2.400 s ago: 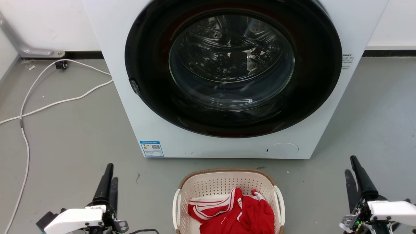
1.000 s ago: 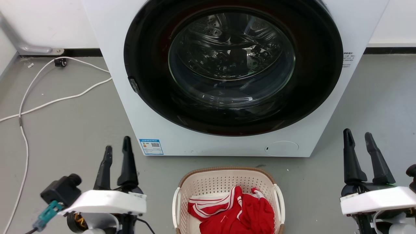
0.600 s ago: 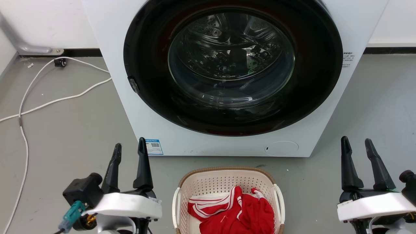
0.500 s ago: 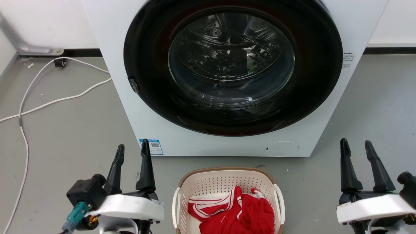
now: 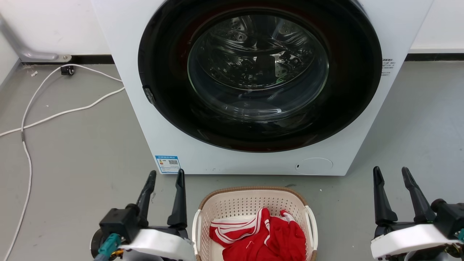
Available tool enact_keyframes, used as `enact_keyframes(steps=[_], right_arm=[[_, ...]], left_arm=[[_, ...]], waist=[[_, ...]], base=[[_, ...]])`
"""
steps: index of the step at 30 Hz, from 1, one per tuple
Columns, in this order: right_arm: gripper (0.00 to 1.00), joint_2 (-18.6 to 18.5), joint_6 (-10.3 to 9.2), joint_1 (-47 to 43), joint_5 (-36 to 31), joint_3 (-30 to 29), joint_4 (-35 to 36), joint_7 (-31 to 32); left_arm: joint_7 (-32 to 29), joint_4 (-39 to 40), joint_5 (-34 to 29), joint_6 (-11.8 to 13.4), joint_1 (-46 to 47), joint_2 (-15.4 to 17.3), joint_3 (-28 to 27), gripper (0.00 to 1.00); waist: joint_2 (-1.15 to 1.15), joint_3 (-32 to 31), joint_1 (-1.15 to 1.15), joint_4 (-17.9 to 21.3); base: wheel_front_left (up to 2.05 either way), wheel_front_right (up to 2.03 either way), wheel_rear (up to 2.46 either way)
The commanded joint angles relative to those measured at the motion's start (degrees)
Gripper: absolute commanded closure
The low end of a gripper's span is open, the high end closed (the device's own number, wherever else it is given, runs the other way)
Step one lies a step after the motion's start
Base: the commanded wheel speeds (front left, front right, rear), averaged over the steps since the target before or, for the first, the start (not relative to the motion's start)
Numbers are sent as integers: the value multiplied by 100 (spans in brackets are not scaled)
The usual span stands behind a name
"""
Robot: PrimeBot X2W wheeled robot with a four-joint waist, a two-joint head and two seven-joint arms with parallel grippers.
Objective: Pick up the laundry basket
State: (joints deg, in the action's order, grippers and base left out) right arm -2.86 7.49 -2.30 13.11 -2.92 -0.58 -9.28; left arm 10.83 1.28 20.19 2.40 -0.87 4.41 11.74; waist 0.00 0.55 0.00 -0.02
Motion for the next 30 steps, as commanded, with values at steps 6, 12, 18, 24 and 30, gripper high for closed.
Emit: enact_keyframes(steps=[6, 12, 18, 24, 30], right_arm=[[0, -8, 0, -52, -453, 3, -2, -101], [0, -7, -1, -80, -720, 16, 13, -160], [0, -6, -1, -122, -999, 35, 43, -235], [0, -5, -1, -150, -933, -4, 0, -292], [0, -4, -1, -164, -899, -26, -105, -344]], left_arm=[[123, -171, -503, -168, -35, -12, 125, 0], [186, -226, -854, -156, -40, 2, 206, 0], [256, -218, -1100, -129, -81, -7, 304, 0], [322, -232, -892, -181, -177, -97, 127, 0], [377, -416, -904, -269, -220, -141, 22, 0]], waist=[[0, -11, 0, 1], [0, -25, 0, 5], [0, -38, 0, 6], [0, -49, 0, 3], [0, -46, 0, 3]], base=[[0, 0, 0], [0, 0, 0], [0, 0, 0], [0, 0, 0], [0, 0, 0]])
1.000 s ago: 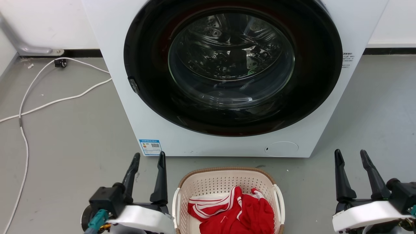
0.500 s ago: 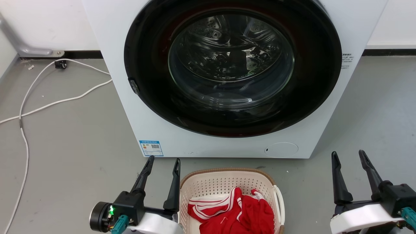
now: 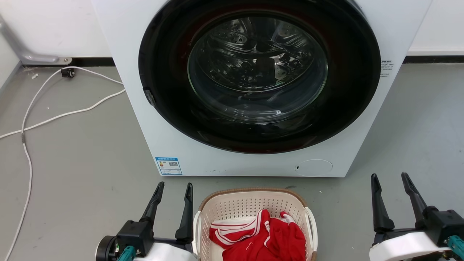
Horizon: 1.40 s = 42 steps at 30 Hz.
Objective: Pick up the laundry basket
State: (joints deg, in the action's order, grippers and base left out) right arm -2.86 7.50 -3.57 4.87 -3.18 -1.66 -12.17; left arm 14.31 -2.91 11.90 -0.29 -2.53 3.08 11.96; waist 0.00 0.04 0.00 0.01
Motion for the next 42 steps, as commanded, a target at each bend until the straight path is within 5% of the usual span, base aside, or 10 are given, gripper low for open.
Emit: enact_keyframes(steps=[1, 32, 42], right_arm=[[0, -4, -2, -42, -82, 3, -21, -43], [0, -2, -2, 111, -193, -24, -143, -107], [0, -2, -2, 485, -299, 89, -177, -4]], left_arm=[[45, -31, -99, -3, -59, -9, -6, 0], [92, -207, -221, 162, 66, -21, 87, 0], [92, -579, -223, 151, 408, -21, 57, 0]], waist=[[0, 7, 0, 0], [0, 140, 0, 3], [0, 809, 0, 69]], base=[[0, 0, 0], [0, 0, 0], [0, 0, 0]])
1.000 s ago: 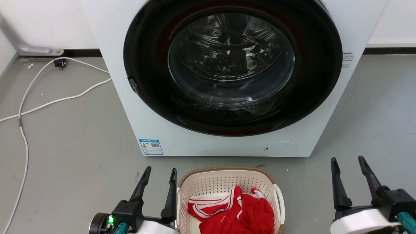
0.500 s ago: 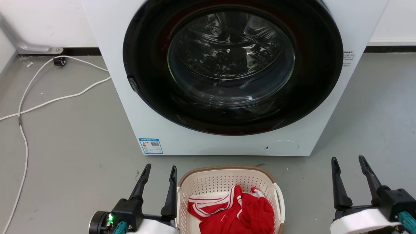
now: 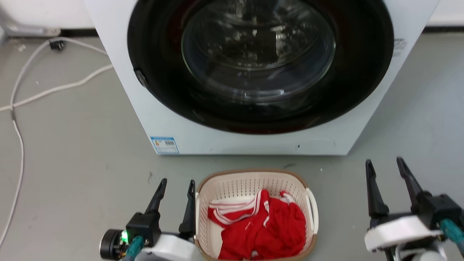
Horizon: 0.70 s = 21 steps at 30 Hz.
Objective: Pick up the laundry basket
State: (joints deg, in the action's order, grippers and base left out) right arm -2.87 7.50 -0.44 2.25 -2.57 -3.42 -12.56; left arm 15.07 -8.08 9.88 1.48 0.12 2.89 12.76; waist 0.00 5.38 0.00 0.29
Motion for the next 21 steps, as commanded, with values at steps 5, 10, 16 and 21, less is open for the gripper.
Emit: enact_keyframes(steps=[5, 10, 16, 21], right_arm=[[0, -1, -2, 692, -110, 151, -162, 195], [0, 0, -2, 1366, -131, 258, -608, 379], [0, 0, -3, 2239, -128, 342, -1432, 502], [0, 1, -3, 2744, -90, 372, -2088, 546]], left_arm=[[16, -478, -32, -136, 673, -2, -190, 0], [16, -1105, 68, -233, 1376, 7, -420, 0], [16, -1992, -13, -393, 2265, 137, -551, 0], [16, -2735, -22, -487, 2810, 191, -542, 0]], waist=[[0, 961, 0, 113], [0, 1730, 0, 204], [0, 2525, 0, 293], [0, 2891, 0, 313]], base=[[0, 0, 0], [0, 0, 0], [0, 0, 0], [0, 0, 0]])
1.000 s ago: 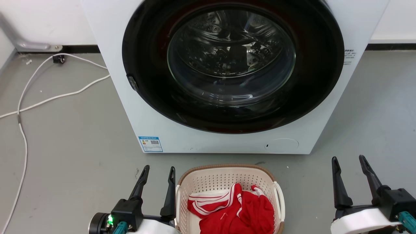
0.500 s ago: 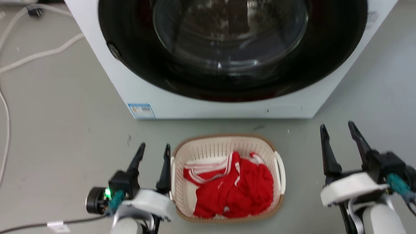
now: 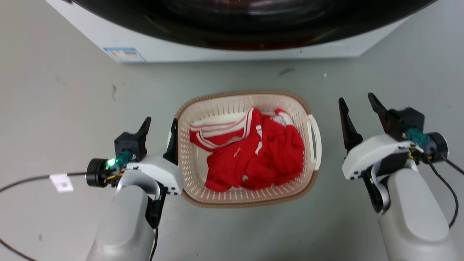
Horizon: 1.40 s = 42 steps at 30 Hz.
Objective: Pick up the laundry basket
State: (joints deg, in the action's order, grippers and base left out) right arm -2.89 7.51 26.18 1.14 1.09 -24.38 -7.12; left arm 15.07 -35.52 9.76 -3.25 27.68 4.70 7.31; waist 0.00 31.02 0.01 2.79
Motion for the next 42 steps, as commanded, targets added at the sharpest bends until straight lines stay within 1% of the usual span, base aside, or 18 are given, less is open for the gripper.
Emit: enact_keyframes(steps=[1, 3, 7, 10, 12, 15, 19, 23, 26, 30, 33, 36, 42], right_arm=[[0, 2, -4, 214, 19, 18, -173, 2], [0, 2, -4, 446, -17, 38, -523, 15], [0, 4, -4, 862, 131, 95, -1251, 52], [0, 3, -4, 1147, 117, 195, -1810, 152], [0, 1, -4, 1334, 239, 283, -2144, 219], [0, 2, -4, 1616, 499, 496, -2599, 371], [0, 1, -4, 1998, 672, 783, -3135, 614], [0, 1, -4, 2367, 883, 868, -3626, 840], [0, 1, -3, 2626, 914, 892, -3995, 987], [0, 1, -4, 2922, 985, 955, -4377, 1172], [0, 1, -4, 3130, 878, 1009, -4577, 1265], [0, 1, -4, 3224, 846, 1041, -4696, 1327], [0, 1, -4, 3357, 930, 1025, -4802, 1398]], left_arm=[[7, -219, -11, -30, 190, 41, 15, 0], [-3, -613, -19, -68, 462, 89, 37, 0], [-58, -1331, 1, -127, 908, 152, 73, 0], [-111, -1794, 26, -174, 1192, 156, 114, 0], [-163, -2064, 38, -194, 1359, 150, 153, 0], [-211, -2407, 45, -239, 1597, 139, 231, 0], [-332, -2787, 29, -281, 1905, 132, 331, 0], [-511, -3084, -5, -330, 2188, 109, 476, 0], [-625, -3259, -21, -366, 2367, 115, 585, 0], [-886, -3448, 38, -402, 2587, 92, 686, 0], [-1087, -3546, 64, -405, 2710, 111, 773, 0], [-1239, -3606, 103, -414, 2794, 128, 855, 0], [-1346, -3647, 303, -416, 2896, 113, 1003, 0]], waist=[[0, 410, -1, 69], [0, 563, -1, 74], [0, 817, -1, 75], [0, 977, -1, 55], [0, 1072, -1, 35], [0, 1207, -1, -2], [0, 1379, -1, -53], [0, 1529, -1, -97], [0, 1634, -1, -116], [0, 1791, -1, -137], [0, 1895, -1, -134], [0, 1964, -1, -136], [0, 2060, -1, -133]], base=[[0, 0, 0], [0, 0, 0], [0, 0, 0], [0, 0, 0], [0, 0, 0], [0, 0, 0], [0, 0, 0], [0, 0, 0], [0, 0, 0], [0, 0, 0], [0, 0, 0], [0, 0, 0], [0, 0, 0]])
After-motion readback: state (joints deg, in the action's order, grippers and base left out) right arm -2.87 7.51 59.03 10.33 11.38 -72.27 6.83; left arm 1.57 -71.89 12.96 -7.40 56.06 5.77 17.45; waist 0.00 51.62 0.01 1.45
